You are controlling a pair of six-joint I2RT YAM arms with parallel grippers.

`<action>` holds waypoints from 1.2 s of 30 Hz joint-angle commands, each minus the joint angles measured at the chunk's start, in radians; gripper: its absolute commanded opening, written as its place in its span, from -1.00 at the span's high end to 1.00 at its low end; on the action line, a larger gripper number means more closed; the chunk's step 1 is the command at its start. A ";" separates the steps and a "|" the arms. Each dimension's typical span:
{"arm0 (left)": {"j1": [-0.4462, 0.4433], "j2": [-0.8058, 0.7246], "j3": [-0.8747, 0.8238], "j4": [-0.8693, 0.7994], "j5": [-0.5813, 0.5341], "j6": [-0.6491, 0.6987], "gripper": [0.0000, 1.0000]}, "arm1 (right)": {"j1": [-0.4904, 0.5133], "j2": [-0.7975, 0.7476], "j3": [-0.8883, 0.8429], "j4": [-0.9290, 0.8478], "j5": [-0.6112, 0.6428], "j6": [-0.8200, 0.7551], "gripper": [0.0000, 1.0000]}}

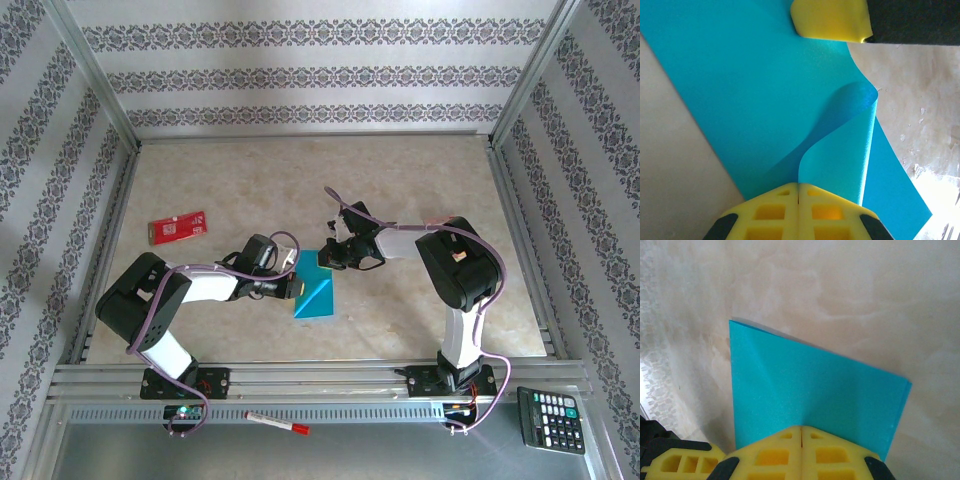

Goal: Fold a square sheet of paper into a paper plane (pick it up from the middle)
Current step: Fold the triangle a second time at the center of the table.

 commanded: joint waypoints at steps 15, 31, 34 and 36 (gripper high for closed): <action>0.014 0.004 -0.009 -0.019 -0.012 0.010 1.00 | 0.007 0.041 -0.049 -0.105 0.089 -0.020 1.00; 0.014 -0.005 -0.024 -0.028 -0.023 0.003 1.00 | 0.006 0.042 -0.047 -0.107 0.088 -0.020 1.00; 0.014 -0.008 -0.022 -0.035 -0.026 0.007 1.00 | 0.006 0.041 -0.046 -0.107 0.089 -0.021 1.00; 0.014 -0.008 -0.024 -0.032 -0.028 0.006 1.00 | 0.005 0.039 -0.046 -0.108 0.089 -0.022 1.00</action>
